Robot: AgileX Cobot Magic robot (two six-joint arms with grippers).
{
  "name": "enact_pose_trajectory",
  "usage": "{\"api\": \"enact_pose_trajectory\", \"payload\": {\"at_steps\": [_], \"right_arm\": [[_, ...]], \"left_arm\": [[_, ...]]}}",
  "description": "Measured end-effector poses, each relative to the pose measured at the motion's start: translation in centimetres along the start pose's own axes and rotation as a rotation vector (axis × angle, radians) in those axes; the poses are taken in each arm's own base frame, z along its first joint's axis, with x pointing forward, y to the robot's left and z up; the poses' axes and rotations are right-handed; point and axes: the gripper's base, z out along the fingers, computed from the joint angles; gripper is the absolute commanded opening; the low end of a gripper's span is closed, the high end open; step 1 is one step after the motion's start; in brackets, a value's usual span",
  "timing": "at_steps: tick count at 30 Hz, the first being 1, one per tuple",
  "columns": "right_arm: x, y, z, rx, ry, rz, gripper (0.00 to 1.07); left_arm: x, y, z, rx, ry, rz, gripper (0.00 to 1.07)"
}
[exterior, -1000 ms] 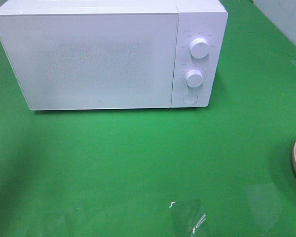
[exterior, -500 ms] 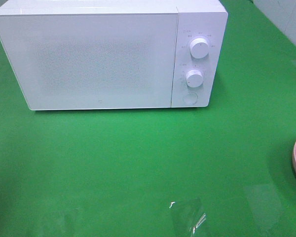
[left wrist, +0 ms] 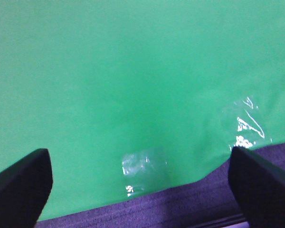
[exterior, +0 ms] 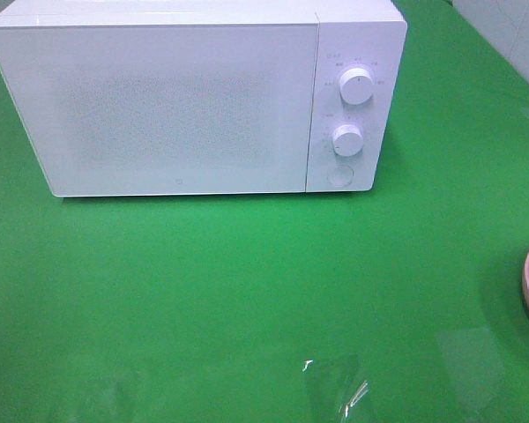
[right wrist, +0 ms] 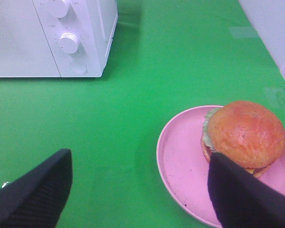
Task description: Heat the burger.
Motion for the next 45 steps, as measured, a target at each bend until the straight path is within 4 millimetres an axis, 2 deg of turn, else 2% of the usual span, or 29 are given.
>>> {"api": "enact_pose_trajectory", "payload": {"at_steps": [6,8,11,14,45], "right_arm": [[0.0,0.0,0.0,0.0,0.0,0.0,0.75],[0.0,0.0,0.0,0.0,0.0,0.0,0.75],[0.0,0.0,0.0,0.0,0.0,0.0,0.75],[0.0,0.0,0.0,0.0,0.0,0.0,0.75],[0.0,0.0,0.0,0.0,0.0,0.0,0.75]], "left_arm": [[1.0,-0.7,-1.7,0.013,-0.136,-0.029,0.93],[1.9,-0.9,-2.8,-0.033,-0.23,-0.046,0.93],[2.2,-1.0,-3.1,-0.047,-0.256,-0.05,0.93],[3.4,-1.5,-4.1,-0.089,-0.357,-0.051,0.93],[3.6,-1.5,-4.3,-0.094,-0.373,-0.047,0.93]]}}
